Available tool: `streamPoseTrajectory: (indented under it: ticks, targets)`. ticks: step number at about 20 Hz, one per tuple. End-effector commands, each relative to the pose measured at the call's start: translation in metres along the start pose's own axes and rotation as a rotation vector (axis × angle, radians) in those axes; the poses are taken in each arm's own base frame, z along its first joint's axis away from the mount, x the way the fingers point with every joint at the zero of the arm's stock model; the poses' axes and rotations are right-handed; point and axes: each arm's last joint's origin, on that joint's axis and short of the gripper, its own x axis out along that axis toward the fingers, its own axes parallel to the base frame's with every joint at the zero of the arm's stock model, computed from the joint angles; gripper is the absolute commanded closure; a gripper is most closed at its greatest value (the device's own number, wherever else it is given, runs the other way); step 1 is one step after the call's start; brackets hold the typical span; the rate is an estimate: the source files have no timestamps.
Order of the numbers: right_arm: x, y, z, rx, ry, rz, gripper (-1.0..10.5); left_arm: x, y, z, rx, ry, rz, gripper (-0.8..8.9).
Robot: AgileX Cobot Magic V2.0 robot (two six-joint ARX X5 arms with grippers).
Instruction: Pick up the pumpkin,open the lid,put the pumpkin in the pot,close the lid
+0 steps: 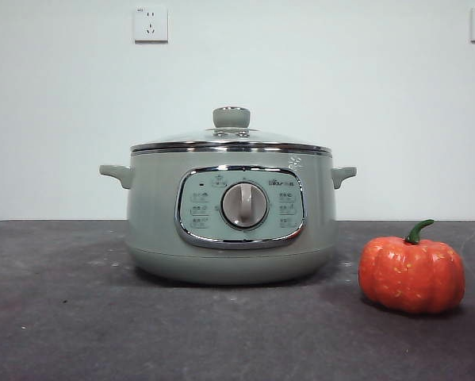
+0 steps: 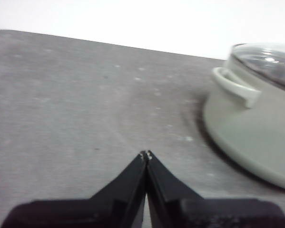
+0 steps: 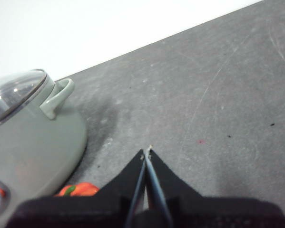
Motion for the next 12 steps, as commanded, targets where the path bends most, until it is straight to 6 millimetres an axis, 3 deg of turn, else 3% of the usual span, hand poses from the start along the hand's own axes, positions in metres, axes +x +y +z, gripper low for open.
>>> streamPoseTrajectory:
  ticks: [1,12]
  targets:
    - [-0.002,0.002,0.005,0.072,-0.005,0.006,9.6,-0.001,-0.002,0.002,-0.041,0.015,-0.048,8.22]
    - [-0.013,0.024,0.057,0.057,0.007,0.066,9.6,-0.026,-0.016,0.057,-0.078,-0.048,-0.103,8.21]
